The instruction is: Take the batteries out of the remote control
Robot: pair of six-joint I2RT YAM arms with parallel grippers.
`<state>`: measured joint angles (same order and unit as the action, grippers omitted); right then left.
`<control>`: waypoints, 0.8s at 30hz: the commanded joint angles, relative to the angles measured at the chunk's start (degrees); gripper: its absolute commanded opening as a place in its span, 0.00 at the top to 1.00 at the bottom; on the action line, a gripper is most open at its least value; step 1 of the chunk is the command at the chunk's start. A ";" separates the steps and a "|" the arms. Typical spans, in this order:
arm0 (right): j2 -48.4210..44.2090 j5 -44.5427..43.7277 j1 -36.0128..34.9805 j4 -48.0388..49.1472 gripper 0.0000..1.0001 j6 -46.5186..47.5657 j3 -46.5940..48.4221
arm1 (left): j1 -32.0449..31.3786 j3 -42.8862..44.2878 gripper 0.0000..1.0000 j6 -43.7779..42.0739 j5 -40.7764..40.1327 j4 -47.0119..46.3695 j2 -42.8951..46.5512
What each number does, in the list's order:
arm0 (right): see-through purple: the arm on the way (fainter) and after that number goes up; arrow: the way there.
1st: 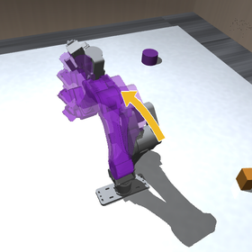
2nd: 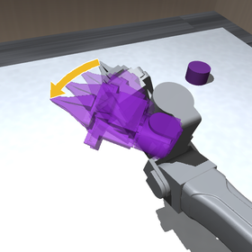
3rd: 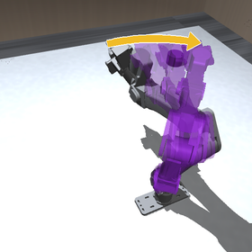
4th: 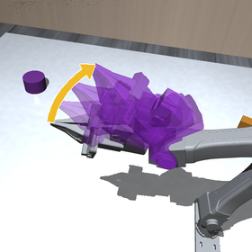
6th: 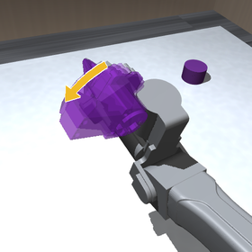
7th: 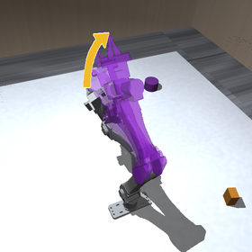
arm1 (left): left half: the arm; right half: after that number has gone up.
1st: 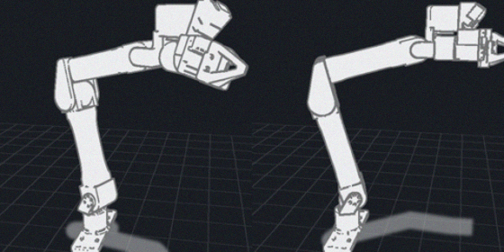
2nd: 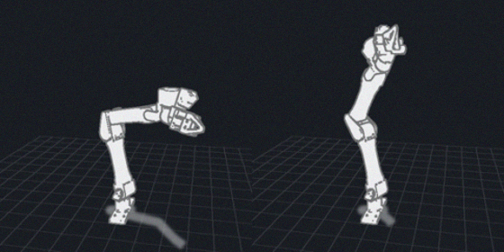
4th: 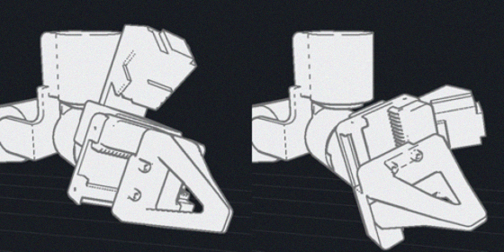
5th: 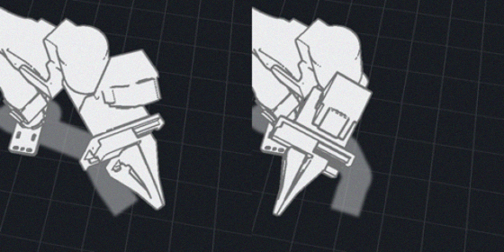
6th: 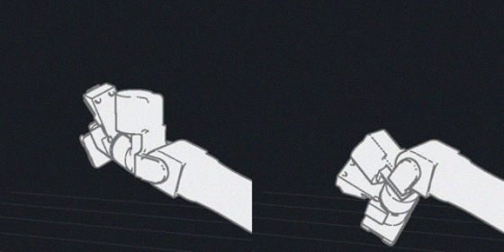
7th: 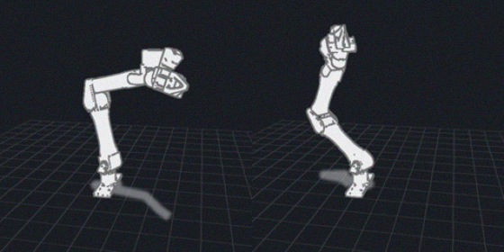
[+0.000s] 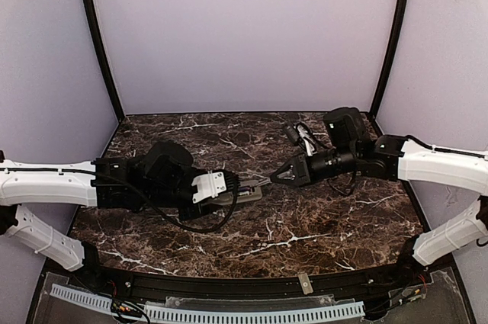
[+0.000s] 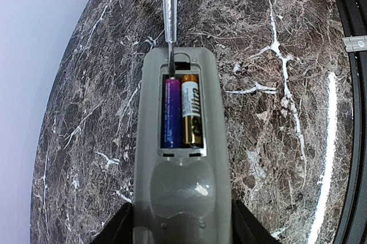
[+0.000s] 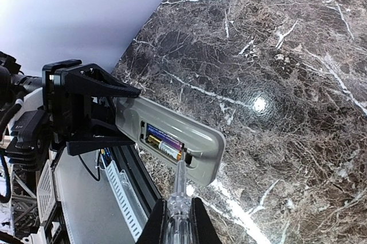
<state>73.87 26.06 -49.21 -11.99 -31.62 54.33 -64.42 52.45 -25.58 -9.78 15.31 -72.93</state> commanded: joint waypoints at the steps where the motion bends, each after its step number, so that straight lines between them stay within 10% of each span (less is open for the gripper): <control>1: -1.27 12.29 -1.46 13.76 1.00 -2.74 -0.97 | -0.80 0.48 1.00 -0.28 3.84 -8.61 1.60; 24: -2.69 20.17 -1.00 28.12 1.00 -8.79 -6.16 | -0.84 0.38 1.00 -0.12 4.85 -8.69 1.74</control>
<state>72.84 31.29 -47.83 0.58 -38.09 47.66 -64.40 52.34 -25.52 -9.76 17.21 -71.18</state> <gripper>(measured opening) 0.093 0.510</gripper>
